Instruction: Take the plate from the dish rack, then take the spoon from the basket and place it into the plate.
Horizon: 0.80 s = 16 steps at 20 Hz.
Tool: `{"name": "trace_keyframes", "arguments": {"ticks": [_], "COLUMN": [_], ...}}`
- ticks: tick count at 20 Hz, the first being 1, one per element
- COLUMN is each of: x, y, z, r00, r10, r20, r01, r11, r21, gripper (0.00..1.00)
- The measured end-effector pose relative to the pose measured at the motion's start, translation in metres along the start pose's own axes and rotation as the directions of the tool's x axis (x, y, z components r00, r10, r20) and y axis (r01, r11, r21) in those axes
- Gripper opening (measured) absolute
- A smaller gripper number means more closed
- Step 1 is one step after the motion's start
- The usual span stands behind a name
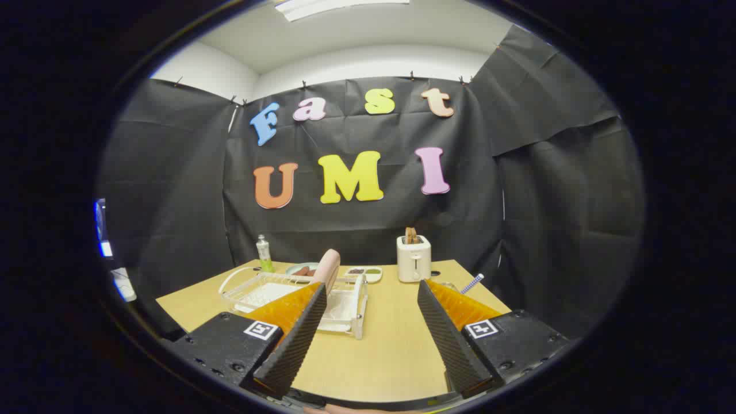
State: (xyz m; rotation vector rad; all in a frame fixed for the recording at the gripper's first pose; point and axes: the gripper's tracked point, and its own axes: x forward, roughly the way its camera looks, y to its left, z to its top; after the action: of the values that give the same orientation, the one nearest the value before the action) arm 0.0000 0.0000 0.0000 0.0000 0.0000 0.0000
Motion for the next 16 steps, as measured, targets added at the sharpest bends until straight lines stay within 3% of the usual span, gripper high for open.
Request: {"name": "trace_keyframes", "arguments": {"ticks": [16], "x": [0.007], "y": [0.0], "z": [-0.011], "r00": [0.999], "r10": [0.014], "r20": [-0.043], "r01": [-0.014], "r11": [1.0], "r21": [0.006], "gripper": [1.0]}}
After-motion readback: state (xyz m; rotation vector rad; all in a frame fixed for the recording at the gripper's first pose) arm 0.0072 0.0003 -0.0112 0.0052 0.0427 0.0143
